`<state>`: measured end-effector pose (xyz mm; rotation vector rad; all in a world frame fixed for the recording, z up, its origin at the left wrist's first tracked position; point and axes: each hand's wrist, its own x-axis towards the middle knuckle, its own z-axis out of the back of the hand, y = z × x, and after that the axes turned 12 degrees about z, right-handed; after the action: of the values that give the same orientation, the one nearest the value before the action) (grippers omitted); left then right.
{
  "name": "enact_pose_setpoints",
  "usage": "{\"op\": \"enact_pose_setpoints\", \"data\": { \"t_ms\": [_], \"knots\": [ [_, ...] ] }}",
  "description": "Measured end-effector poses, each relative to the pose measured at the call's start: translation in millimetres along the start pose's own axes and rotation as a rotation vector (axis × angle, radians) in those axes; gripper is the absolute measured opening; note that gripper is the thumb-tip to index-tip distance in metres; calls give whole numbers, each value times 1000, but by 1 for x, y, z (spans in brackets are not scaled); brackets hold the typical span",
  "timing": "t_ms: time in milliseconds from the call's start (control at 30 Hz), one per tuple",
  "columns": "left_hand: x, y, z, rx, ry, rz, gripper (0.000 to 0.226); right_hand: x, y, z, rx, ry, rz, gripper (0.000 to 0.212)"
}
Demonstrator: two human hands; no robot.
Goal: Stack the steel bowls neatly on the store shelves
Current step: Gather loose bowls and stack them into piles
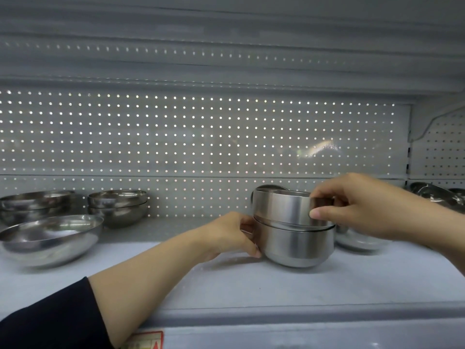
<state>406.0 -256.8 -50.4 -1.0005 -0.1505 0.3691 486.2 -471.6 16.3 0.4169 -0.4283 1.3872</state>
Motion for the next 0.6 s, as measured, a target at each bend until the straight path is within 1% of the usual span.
{"op": "enact_pose_setpoints", "data": {
  "t_ms": [300,600],
  "knots": [
    [0,0,0,1,5,0,41,-2,0,-1,20,19,-40,10],
    [3,1,0,-2,8,-5,38,0,0,-3,14,13,-43,13]
  ]
}}
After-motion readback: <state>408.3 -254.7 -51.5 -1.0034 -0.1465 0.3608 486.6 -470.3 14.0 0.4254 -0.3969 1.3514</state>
